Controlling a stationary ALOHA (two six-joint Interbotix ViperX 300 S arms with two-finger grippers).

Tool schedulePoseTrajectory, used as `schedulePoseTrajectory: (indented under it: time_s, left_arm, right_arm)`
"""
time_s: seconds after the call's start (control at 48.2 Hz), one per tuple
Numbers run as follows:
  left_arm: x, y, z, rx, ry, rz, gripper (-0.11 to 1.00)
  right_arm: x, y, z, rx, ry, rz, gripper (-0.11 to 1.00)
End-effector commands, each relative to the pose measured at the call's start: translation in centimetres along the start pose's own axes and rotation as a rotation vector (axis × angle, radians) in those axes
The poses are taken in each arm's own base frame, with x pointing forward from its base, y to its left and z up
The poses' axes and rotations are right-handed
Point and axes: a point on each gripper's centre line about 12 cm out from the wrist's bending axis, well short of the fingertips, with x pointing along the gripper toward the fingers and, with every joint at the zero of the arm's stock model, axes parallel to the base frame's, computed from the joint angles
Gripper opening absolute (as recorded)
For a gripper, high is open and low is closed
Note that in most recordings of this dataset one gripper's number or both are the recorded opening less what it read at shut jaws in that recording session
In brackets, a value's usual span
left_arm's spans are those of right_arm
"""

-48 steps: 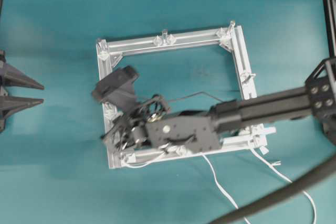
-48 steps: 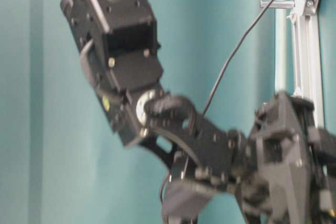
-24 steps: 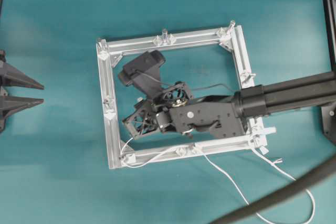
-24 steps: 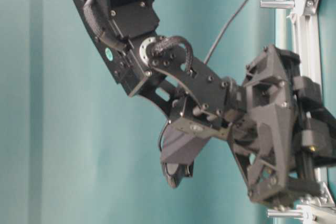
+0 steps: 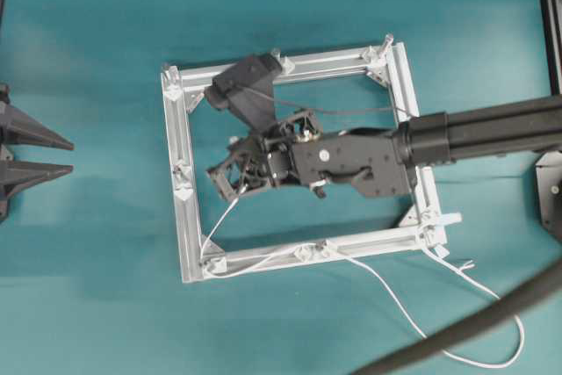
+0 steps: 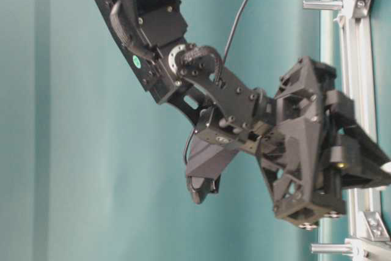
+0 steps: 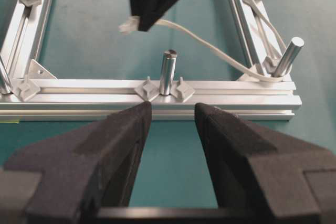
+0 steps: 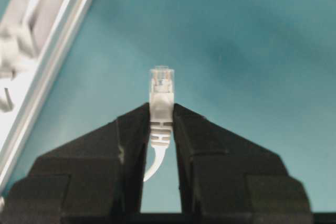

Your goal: Move the cable alternately left and right between 8 pins so it hooks onto each one.

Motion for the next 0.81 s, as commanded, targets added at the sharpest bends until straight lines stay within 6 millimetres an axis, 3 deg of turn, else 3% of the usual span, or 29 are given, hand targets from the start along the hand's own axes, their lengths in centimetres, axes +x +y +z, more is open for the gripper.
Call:
schedulePoseTrajectory:
  time_s: [0.0, 0.29, 0.788]
  left_arm:
    - [0.0, 0.0, 0.4, -0.004, -0.011, 0.001, 0.51]
    - [0.0, 0.0, 0.6, -0.003, -0.015, 0.001, 0.51]
    - [0.0, 0.0, 0.6, -0.005, -0.015, 0.001, 0.51]
  right_arm:
    - [-2.4, 0.7, 2.8, 0.017, -0.061, 0.064, 0.16]
    - [-1.3, 2.3, 5.6, -0.043, -0.105, 0.086, 0.17]
    - [0.4, 4.5, 8.4, -0.099, -0.138, 0.125, 0.17]
